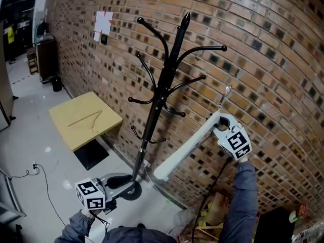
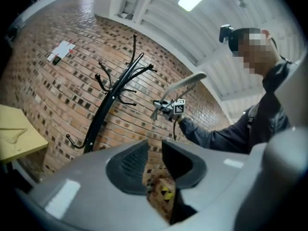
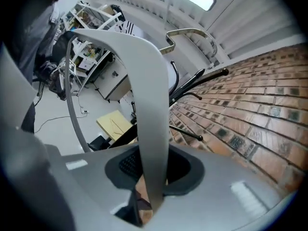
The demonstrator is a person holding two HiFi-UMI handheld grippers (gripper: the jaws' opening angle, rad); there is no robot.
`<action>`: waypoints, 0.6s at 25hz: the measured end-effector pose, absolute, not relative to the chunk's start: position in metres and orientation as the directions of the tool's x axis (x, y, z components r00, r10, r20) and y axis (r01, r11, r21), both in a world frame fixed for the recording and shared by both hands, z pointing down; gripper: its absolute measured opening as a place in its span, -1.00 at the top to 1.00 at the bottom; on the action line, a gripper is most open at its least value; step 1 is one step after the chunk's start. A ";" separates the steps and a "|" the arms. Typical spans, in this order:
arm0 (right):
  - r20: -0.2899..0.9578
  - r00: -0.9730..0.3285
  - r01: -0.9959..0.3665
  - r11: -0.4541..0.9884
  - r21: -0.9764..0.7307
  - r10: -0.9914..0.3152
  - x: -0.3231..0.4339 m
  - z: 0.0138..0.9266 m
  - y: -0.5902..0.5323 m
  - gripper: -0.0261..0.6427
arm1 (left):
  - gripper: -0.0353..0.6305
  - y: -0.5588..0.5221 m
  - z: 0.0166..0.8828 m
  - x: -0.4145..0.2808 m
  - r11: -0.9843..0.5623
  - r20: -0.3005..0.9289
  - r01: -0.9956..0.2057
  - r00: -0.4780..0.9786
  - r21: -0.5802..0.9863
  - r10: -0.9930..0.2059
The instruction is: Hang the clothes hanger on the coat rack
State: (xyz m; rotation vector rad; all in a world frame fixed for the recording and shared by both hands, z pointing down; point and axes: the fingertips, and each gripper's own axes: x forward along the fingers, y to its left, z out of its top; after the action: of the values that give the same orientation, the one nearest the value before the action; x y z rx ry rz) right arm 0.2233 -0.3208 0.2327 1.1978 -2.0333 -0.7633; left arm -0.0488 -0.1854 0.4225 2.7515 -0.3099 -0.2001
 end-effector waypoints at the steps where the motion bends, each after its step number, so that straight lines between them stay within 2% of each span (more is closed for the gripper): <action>1: 0.252 -0.399 -0.507 0.441 0.741 -0.882 0.219 0.221 -0.330 0.66 | 0.66 -0.184 0.417 -0.045 -0.914 -0.105 -0.183 0.966 0.362 -0.235; 6: 0.300 -0.511 -0.476 0.556 0.681 -0.806 0.186 0.180 -0.379 0.66 | 0.66 -0.180 0.368 -0.038 -0.953 -0.100 -0.209 0.967 0.218 -0.235; 15: 0.327 -0.559 -0.495 0.623 0.605 -0.762 0.160 0.154 -0.433 0.66 | 0.65 -0.169 0.340 -0.035 -0.964 -0.090 -0.237 0.965 0.121 -0.248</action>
State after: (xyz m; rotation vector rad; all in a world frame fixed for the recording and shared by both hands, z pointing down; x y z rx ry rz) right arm 0.1600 -0.4329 0.1541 0.9822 -2.2739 -0.6117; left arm -0.0352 -0.1693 0.3403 3.0055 -0.3717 -0.1588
